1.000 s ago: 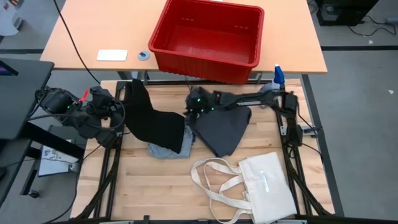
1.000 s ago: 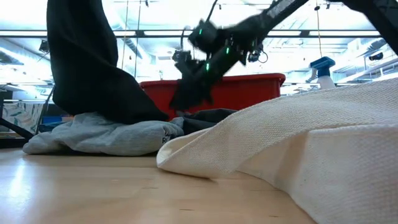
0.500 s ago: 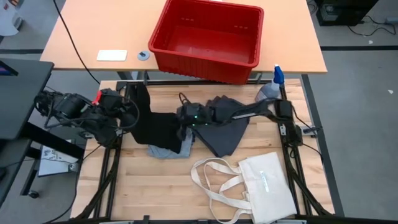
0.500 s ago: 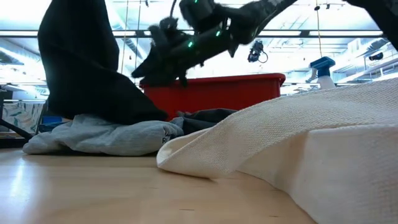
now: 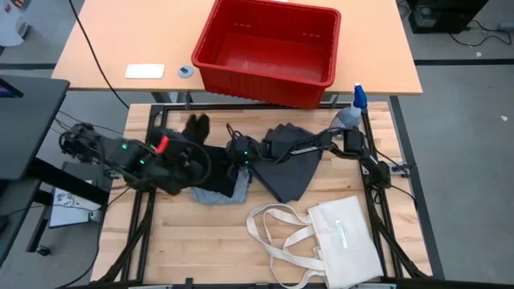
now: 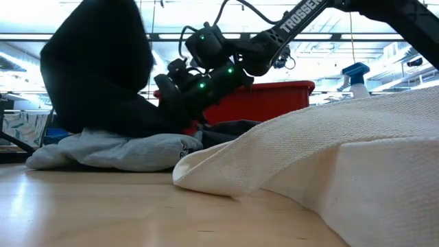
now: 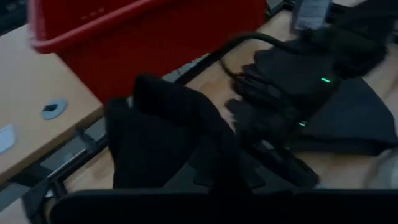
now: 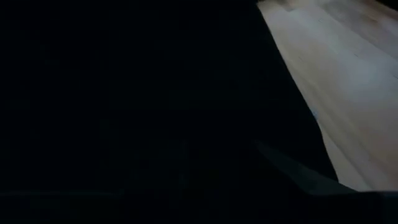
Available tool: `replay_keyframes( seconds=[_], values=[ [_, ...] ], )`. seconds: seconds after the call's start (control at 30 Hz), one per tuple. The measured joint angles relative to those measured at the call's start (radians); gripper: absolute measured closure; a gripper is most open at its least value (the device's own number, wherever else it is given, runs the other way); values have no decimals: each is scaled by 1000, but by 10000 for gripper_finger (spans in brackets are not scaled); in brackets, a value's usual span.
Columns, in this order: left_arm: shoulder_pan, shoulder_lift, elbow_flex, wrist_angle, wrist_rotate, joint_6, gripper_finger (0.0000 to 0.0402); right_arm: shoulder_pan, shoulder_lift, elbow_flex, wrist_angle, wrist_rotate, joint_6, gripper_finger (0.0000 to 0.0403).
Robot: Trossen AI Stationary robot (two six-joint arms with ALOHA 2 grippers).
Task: Fold laundry
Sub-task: Fold the black shirt
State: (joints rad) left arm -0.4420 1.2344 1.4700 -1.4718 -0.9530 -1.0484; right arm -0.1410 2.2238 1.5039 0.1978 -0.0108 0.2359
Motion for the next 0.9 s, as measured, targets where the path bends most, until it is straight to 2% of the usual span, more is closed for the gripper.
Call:
replay_keyframes(
  seconds=[0.17,0.4,0.53,0.7,0.9],
  values=[
    [-13,118,0,69,-2,15,386,-15,-35,0,-98,-71,11,233],
    [-23,285,0,78,-12,-128,386,-33,-150,2,-258,-108,-32,234],
    [-22,367,0,156,-29,-163,386,-34,-165,0,-346,-141,-53,234],
    [-4,493,0,258,-30,-96,386,-35,-166,0,-456,-92,-63,234],
    [6,585,0,255,43,-153,386,-54,-240,0,-709,11,-140,234]
  ],
)
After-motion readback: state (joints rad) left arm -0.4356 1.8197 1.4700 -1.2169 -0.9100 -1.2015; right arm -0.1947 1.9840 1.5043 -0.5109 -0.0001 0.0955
